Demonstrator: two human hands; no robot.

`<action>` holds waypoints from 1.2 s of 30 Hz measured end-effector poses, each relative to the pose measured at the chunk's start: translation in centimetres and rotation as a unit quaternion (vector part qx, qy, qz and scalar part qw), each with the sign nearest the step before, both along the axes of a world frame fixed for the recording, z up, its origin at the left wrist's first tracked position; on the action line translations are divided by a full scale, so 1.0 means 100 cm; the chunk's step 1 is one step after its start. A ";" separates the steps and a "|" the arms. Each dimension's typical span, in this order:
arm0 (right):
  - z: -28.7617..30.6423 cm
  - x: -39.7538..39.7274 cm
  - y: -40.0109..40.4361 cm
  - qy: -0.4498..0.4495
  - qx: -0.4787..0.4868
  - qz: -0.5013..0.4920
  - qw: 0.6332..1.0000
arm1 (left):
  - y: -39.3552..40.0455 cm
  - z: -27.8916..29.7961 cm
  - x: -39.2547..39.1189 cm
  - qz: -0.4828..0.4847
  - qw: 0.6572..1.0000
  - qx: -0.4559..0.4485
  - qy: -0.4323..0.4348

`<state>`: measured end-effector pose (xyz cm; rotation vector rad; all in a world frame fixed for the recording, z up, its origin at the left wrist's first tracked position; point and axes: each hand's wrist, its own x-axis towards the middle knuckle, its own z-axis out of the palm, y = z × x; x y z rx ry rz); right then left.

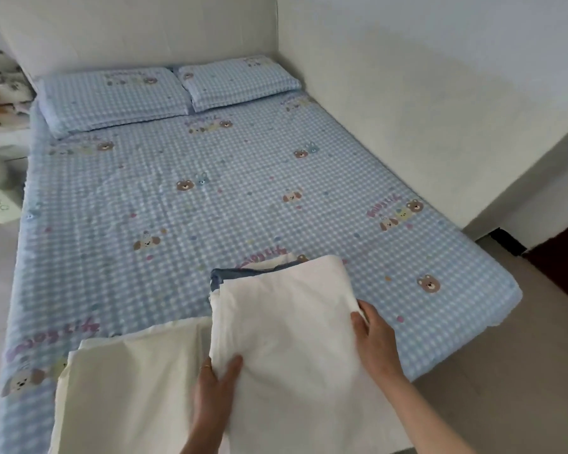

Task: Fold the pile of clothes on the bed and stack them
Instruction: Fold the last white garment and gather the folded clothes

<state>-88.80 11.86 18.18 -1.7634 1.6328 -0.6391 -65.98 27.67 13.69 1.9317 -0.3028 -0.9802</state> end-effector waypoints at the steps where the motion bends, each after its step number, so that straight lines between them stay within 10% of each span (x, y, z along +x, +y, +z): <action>1: -0.009 0.002 -0.012 0.003 0.003 0.009 1.000 | -0.008 -0.006 0.000 0.013 1.000 0.003 0.003; 21: -0.209 0.055 -0.147 0.096 0.209 0.145 0.962 | -0.078 -0.156 0.025 0.117 0.988 0.085 0.051; 27: -0.213 0.063 -0.157 -0.027 0.396 0.156 0.904 | -0.095 -0.167 0.024 0.153 0.983 0.096 0.041; 36: -0.246 0.072 -0.157 -0.055 0.412 0.125 0.901 | -0.100 -0.191 0.019 0.136 0.984 0.118 0.003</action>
